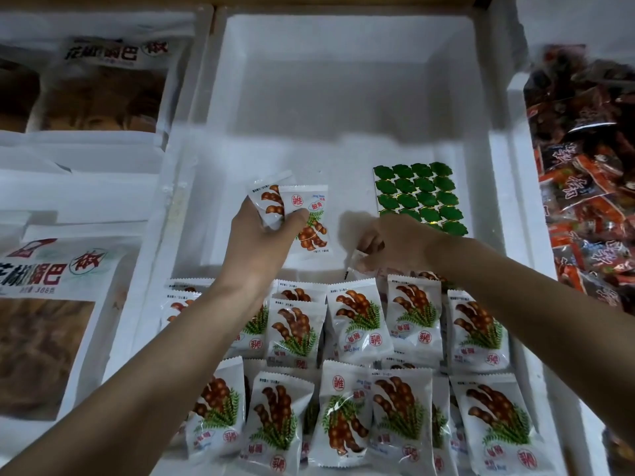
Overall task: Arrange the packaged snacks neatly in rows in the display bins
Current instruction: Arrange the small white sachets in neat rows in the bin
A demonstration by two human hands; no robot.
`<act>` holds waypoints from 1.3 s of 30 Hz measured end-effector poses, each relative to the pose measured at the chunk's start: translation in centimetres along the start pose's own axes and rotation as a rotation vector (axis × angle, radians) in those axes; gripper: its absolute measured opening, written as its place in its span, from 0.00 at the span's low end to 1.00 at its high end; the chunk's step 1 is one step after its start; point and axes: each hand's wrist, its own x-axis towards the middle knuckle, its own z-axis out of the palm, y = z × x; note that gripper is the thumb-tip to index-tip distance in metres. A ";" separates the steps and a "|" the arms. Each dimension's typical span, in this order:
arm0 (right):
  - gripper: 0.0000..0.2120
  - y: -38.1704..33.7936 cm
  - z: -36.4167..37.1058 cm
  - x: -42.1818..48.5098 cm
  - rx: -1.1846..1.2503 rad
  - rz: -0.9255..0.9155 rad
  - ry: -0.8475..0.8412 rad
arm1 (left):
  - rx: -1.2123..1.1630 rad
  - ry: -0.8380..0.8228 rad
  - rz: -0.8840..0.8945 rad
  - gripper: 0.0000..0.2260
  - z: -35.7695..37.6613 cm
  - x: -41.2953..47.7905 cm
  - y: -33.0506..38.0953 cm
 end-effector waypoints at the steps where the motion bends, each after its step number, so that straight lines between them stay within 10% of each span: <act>1: 0.18 -0.1 -0.2 0.0 -0.011 0.005 -0.030 | 0.001 0.002 0.000 0.09 -0.1 -0.1 -0.1; 4: 0.13 -0.6 -0.9 -0.2 0.080 -0.032 0.001 | -0.010 0.018 -0.003 0.09 -0.5 -0.3 -0.4; 12: 0.06 -4.6 -1.9 -4.3 0.469 -0.220 0.747 | -0.084 0.050 -0.053 0.08 -0.9 -2.2 -0.2; 23: 0.13 -6.5 1.9 -8.5 0.358 -0.457 0.614 | -0.226 -0.235 -0.176 0.24 -2.8 -6.5 -0.1; 28: 0.39 -7.2 0.9 -9.7 0.476 -0.246 0.386 | -0.136 -0.294 -0.148 0.16 -4.5 -8.1 -0.5; 33: 0.10 -6.8 0.7 -10.9 0.453 -0.255 0.250 | -0.030 -0.243 -0.018 0.10 -5.5 -9.8 -0.4; 39: 0.23 -5.2 0.3 -11.8 0.528 -0.103 0.442 | -0.080 -0.141 0.033 0.07 -7.5 -9.8 0.1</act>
